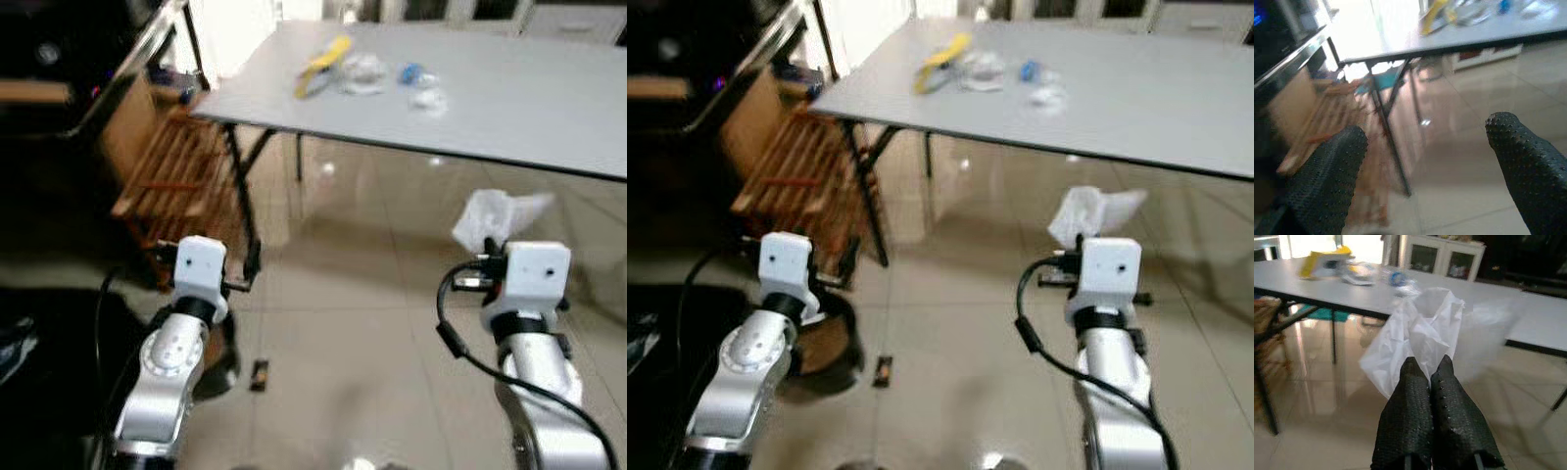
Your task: Picking trash to rubbish bin
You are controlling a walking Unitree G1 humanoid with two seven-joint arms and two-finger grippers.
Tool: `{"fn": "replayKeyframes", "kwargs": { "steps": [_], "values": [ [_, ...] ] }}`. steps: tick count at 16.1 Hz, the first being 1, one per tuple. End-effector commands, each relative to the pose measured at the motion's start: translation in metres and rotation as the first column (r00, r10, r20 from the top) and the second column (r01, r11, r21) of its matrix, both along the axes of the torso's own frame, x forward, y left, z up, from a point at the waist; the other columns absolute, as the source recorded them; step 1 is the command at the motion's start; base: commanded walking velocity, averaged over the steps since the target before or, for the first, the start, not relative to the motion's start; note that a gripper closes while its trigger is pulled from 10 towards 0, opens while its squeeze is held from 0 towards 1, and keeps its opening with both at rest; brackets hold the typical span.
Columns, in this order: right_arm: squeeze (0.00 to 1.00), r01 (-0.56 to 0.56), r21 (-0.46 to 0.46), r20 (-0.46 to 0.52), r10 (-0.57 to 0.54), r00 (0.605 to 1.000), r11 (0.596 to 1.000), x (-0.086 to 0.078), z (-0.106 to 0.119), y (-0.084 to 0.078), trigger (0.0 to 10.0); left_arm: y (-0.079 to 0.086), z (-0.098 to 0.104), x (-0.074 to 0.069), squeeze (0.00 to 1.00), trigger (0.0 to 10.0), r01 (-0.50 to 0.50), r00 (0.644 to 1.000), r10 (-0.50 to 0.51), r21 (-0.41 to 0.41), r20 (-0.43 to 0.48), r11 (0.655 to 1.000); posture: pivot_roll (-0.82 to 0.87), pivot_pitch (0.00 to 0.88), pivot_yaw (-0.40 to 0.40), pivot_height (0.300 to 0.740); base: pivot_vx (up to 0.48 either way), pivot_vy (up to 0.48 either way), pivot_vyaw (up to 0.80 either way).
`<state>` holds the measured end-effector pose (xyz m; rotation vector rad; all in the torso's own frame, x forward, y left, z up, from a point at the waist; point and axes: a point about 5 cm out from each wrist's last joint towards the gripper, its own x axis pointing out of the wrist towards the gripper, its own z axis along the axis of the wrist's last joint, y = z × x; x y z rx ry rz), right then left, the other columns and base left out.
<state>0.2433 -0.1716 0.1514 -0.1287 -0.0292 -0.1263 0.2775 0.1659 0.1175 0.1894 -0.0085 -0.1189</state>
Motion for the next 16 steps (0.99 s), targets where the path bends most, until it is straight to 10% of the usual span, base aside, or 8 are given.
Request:
{"fn": "replayKeyframes", "kwargs": {
  "steps": [1,16],
  "values": [
    [0.00,0.000,-0.006,0.010,0.000,1.000,1.000,0.0001,0.0018,-0.0008,10.0,0.0016,-0.0005,0.0001,0.00,10.0,-0.004,1.000,0.004,-0.005,-0.003,1.000,-0.03,0.092,0.029,0.740,0.000,0.480,0.00],
    [0.00,-0.012,-0.005,0.008,0.012,1.000,1.000,0.0028,-0.0016,0.0026,10.0,0.0005,-0.0012,0.0008,0.00,10.0,0.008,1.000,-0.008,0.012,-0.002,1.000,-0.03,0.092,0.031,0.740,0.000,0.444,0.00]
  ]
}}
